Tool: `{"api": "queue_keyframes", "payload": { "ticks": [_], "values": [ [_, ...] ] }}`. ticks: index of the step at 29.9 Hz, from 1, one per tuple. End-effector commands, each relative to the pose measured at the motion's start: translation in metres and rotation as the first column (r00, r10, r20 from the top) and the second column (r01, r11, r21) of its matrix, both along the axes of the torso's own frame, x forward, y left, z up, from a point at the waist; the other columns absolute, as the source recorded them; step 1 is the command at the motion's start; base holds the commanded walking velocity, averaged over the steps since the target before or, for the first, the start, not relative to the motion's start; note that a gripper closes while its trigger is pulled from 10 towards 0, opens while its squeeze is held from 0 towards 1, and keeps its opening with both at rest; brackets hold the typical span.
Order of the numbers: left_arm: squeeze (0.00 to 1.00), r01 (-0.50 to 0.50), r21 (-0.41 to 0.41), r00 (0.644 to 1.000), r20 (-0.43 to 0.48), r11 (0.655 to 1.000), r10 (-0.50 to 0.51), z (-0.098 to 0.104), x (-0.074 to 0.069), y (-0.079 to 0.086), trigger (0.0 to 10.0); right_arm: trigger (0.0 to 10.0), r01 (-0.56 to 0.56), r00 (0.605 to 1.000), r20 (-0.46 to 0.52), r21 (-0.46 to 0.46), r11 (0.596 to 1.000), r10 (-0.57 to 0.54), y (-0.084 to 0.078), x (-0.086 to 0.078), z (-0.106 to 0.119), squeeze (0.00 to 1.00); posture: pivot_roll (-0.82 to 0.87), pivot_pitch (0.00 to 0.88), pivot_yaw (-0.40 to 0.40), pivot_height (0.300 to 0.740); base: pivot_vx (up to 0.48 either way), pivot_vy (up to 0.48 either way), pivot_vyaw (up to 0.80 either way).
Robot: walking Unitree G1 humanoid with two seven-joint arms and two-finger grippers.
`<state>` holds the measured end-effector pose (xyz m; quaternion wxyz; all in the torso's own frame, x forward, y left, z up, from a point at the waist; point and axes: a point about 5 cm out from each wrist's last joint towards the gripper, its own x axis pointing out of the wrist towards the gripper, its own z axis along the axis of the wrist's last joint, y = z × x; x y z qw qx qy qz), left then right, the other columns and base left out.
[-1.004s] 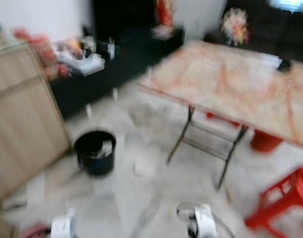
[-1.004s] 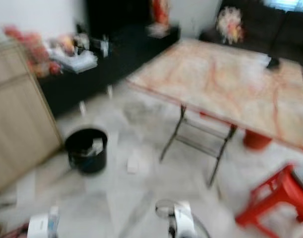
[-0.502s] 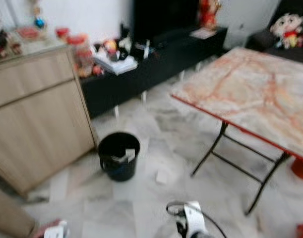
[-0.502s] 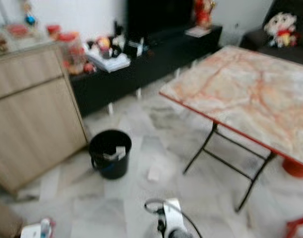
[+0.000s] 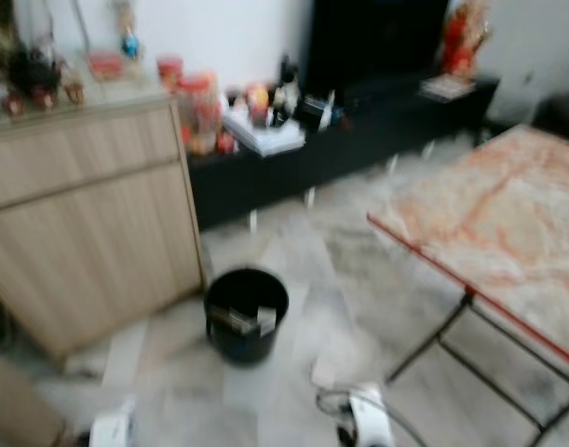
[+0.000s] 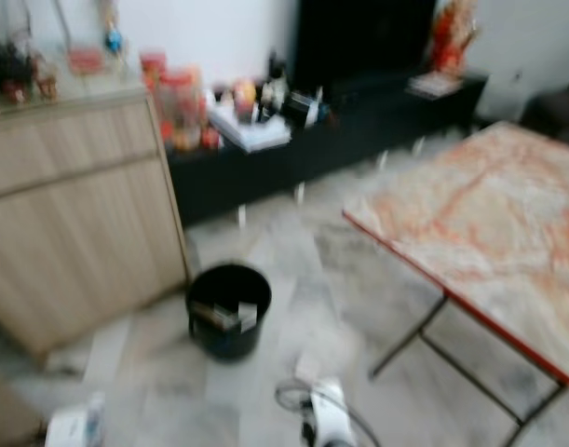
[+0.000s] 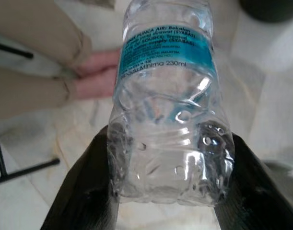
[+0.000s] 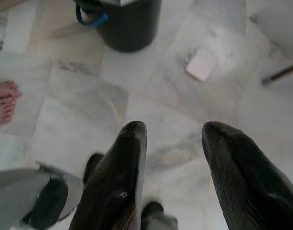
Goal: Picking trash to rubbish bin
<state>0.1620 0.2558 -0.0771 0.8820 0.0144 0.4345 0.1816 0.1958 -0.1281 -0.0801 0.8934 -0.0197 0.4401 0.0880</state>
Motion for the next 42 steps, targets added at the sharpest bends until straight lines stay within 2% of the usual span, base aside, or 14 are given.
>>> {"api": "queue_keyframes", "payload": {
  "ticks": [1, 9, 13, 16, 28, 38, 41, 42],
  "values": [
    [0.0, 0.016, -0.001, 1.0, 0.006, 1.0, -0.016, 0.0, 0.004, -0.005, 10.0, 10.0, 0.016, 1.0, -0.015, -0.014, 1.0, -0.016, -0.008, -0.004, -0.003, 0.0, 0.03, 0.0, -0.02, 0.74, 0.48, 0.0, 0.62],
    [0.0, 0.014, -0.003, 1.0, 0.008, 1.0, -0.014, 0.001, 0.004, -0.004, 10.0, 10.0, 0.01, 1.0, -0.012, -0.019, 1.0, -0.01, -0.008, -0.003, -0.002, 0.0, 0.04, 0.0, -0.021, 0.74, 0.48, 0.0, 0.0],
    [0.0, 0.01, -0.003, 1.0, 0.012, 1.0, -0.01, 0.001, 0.006, -0.004, 10.0, 10.0, -0.002, 1.0, -0.008, -0.025, 1.0, 0.002, -0.008, -0.002, -0.002, 0.0, 0.04, 0.0, -0.019, 0.74, 0.48, 0.0, 0.65],
    [0.0, 0.007, -0.002, 1.0, 0.012, 1.0, -0.007, 0.002, 0.006, -0.003, 10.0, 10.0, 0.025, 1.0, -0.009, -0.014, 1.0, -0.025, -0.008, -0.002, -0.002, 0.0, 0.04, 0.0, -0.019, 0.74, 0.48, 0.0, 0.0],
    [0.0, 0.003, -0.003, 1.0, 0.022, 1.0, -0.003, 0.003, 0.008, -0.004, 10.0, 10.0, -0.028, 1.0, -0.002, -0.024, 0.999, 0.028, -0.004, -0.001, -0.001, 0.0, 0.04, 0.0, -0.027, 0.74, 0.48, 0.0, 0.08],
    [0.0, 0.004, -0.002, 1.0, 0.028, 1.0, -0.004, 0.003, 0.01, -0.004, 10.0, 10.0, -0.009, 1.0, -0.003, -0.02, 1.0, 0.009, -0.005, -0.001, -0.001, 0.0, 0.04, 0.0, -0.028, 0.74, 0.48, 0.0, 0.08],
    [0.0, 0.033, -0.011, 0.998, 0.059, 0.999, -0.032, 0.008, 0.019, -0.005, 10.0, 10.0, -0.004, 1.0, 0.001, -0.021, 1.0, 0.004, -0.005, -0.001, -0.001, 0.0, 0.04, 0.0, -0.029, 0.74, 0.48, 0.0, 0.0],
    [0.0, 0.094, -0.017, 0.991, 0.095, 0.995, -0.092, 0.013, 0.03, -0.008, 10.0, 10.0, -0.009, 1.0, 0.012, -0.021, 1.0, 0.009, -0.005, 0.002, 0.001, 0.0, 0.04, 0.0, -0.029, 0.74, 0.33, 0.0, 0.0]
  ]
}}
